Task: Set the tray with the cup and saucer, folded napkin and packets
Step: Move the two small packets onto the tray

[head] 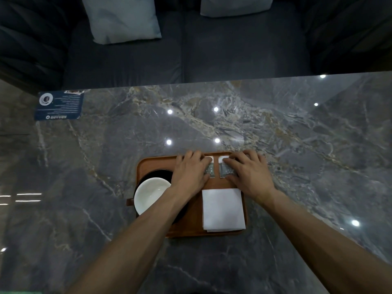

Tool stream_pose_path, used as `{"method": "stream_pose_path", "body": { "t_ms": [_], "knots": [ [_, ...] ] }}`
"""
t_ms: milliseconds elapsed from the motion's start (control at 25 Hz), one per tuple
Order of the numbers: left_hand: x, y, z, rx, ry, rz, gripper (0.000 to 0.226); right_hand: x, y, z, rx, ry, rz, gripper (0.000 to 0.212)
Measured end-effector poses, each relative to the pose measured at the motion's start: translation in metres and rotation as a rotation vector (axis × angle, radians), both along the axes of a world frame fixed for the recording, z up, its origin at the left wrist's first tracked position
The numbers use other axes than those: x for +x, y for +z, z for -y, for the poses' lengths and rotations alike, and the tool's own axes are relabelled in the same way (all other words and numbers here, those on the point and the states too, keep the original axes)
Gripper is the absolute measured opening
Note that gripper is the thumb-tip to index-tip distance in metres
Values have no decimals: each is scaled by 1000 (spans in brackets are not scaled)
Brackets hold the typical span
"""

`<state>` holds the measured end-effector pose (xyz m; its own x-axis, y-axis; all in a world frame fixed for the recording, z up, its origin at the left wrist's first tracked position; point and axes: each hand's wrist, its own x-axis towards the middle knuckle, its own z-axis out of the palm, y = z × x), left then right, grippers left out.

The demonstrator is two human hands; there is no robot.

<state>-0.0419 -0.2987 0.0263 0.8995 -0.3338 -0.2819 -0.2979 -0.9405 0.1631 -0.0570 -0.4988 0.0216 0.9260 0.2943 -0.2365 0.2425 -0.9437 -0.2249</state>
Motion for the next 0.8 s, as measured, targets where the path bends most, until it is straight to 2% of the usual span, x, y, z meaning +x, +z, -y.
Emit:
{"method": "stream_pose_path", "body": {
  "t_ms": [360, 800],
  "knots": [
    [-2, 1, 1, -37, 44, 8, 47, -6, -3, -4, 22, -13, 56, 52],
    [-4, -1, 0, -45, 64, -11, 46, -2, -4, -6, 13, -35, -7, 48]
  ]
}}
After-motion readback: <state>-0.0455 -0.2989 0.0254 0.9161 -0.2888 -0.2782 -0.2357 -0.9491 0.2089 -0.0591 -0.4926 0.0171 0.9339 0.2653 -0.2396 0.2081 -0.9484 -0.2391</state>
